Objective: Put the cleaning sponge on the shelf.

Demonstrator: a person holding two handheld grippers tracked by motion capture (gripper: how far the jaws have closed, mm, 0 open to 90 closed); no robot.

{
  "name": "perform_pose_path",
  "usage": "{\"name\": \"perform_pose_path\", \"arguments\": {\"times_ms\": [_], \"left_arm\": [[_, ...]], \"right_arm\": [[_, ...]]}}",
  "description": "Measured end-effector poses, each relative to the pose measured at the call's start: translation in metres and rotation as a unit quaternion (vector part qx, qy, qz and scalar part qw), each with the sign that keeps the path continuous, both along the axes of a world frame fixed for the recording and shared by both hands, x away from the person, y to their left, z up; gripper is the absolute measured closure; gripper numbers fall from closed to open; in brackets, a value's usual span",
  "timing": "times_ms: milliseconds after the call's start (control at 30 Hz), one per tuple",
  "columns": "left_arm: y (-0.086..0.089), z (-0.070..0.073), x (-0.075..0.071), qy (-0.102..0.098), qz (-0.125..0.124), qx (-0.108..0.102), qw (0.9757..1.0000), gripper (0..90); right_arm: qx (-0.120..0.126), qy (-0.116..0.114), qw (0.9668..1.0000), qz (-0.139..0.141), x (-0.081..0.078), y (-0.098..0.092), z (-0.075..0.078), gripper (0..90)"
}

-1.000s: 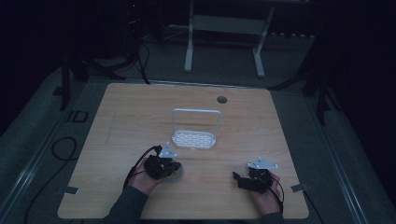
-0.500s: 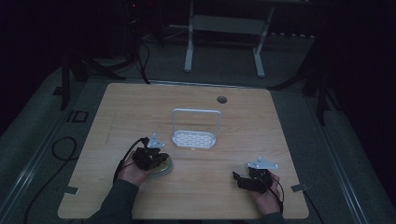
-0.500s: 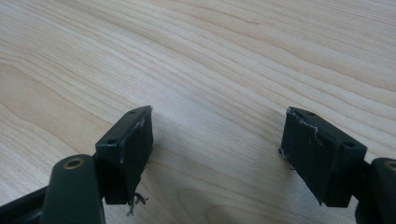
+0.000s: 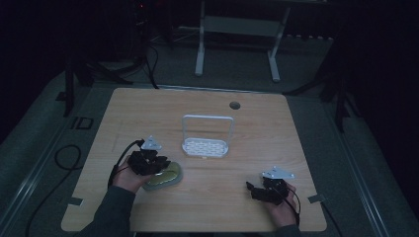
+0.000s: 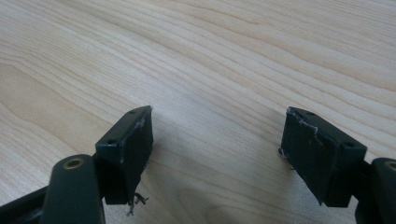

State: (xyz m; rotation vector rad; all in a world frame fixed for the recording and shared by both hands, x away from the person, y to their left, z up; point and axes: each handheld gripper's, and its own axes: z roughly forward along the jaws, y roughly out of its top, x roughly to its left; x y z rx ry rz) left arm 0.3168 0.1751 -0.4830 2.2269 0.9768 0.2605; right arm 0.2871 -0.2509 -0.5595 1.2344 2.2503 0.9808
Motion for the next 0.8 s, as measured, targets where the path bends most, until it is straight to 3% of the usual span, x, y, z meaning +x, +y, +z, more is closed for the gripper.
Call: {"name": "perform_pose_path", "arguments": {"times_ms": [467, 800], "left_arm": [[0.021, 0.008, -0.003, 0.003, -0.015, 0.011, 0.9998, 64.5], [0.022, 0.009, -0.001, 0.012, -0.039, 0.028, 0.9988, 62.0]], "right_arm": [[0.000, 0.000, 1.0000, 0.000, 0.000, 0.000, 0.000, 24.7], [0.000, 0.000, 1.0000, 0.000, 0.000, 0.000, 0.000, 24.7]]}}
